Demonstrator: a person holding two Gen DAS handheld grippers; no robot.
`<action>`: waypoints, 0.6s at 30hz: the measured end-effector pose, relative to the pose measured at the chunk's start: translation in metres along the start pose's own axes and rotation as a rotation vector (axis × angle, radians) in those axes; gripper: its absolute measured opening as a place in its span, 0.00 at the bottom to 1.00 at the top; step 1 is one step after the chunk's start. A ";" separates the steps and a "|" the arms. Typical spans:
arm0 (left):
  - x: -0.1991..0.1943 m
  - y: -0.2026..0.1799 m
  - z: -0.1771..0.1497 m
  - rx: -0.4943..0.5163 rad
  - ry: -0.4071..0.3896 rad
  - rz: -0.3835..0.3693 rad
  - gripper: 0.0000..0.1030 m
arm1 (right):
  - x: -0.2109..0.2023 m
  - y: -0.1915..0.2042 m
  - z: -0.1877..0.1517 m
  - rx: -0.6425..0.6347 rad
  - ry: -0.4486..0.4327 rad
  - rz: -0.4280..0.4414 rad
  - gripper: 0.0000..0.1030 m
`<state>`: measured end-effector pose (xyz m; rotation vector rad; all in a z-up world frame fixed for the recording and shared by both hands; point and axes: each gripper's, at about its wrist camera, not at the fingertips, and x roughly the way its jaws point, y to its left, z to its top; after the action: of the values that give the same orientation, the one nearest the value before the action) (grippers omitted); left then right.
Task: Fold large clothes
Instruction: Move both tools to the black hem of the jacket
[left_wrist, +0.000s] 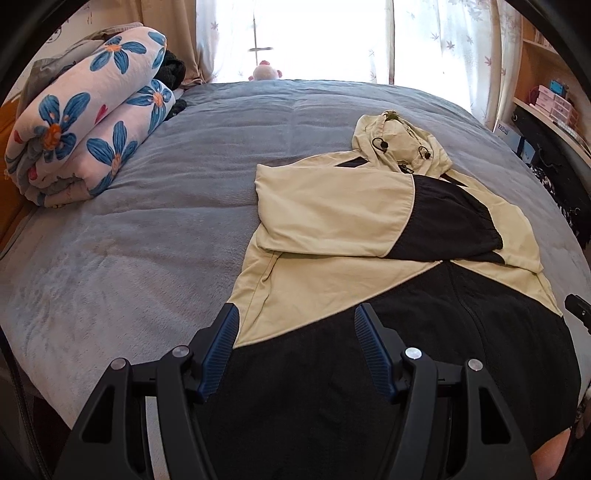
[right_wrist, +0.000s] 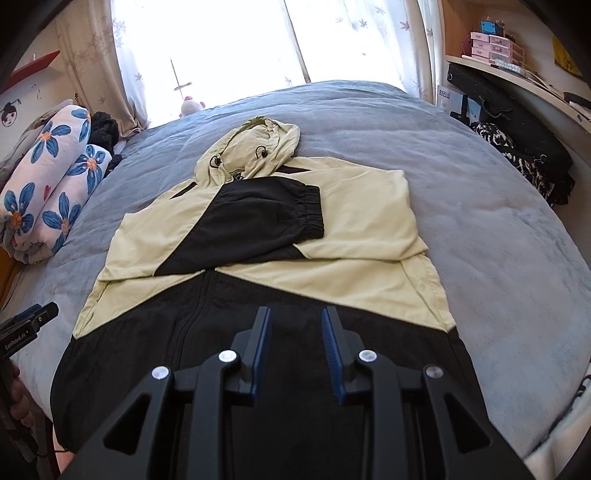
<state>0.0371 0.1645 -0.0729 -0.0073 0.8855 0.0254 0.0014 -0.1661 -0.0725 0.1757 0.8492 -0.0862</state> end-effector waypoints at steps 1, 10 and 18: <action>-0.004 0.001 -0.003 0.001 -0.002 -0.001 0.62 | -0.003 -0.001 -0.003 -0.004 0.002 -0.003 0.33; -0.029 0.009 -0.027 0.030 -0.016 0.024 0.67 | -0.033 -0.012 -0.023 -0.029 -0.009 -0.009 0.39; -0.029 0.015 -0.052 0.061 0.020 0.031 0.68 | -0.039 -0.042 -0.050 0.016 0.048 -0.017 0.39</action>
<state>-0.0224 0.1776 -0.0833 0.0629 0.9065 0.0276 -0.0670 -0.1980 -0.0803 0.1868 0.8983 -0.1051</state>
